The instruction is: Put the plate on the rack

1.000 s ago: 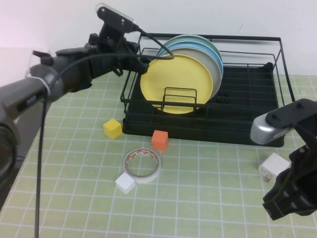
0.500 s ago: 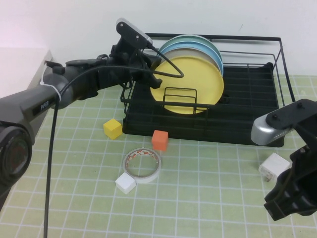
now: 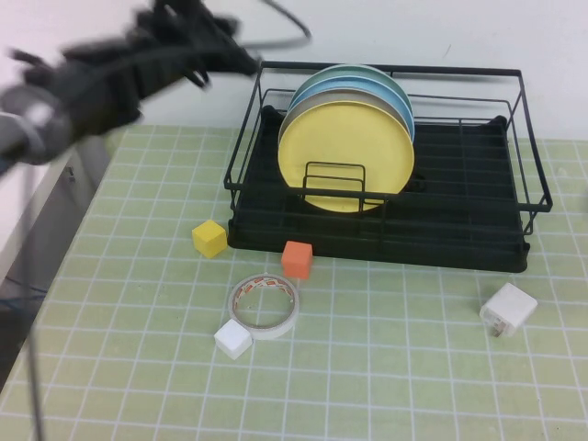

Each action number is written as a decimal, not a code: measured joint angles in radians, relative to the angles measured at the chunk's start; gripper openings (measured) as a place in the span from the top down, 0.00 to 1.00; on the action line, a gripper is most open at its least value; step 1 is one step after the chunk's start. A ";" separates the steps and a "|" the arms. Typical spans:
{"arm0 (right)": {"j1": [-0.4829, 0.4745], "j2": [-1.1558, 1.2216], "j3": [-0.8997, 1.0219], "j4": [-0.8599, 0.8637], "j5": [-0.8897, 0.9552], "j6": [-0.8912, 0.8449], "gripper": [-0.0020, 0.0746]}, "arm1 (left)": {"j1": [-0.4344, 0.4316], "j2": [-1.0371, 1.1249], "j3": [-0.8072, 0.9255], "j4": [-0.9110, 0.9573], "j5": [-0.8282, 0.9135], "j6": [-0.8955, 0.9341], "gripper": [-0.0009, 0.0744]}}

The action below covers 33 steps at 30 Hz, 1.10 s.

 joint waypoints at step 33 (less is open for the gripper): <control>0.001 -0.592 0.573 -0.191 -0.422 0.223 0.97 | 0.000 -1.649 1.312 -0.021 -0.181 -0.098 0.99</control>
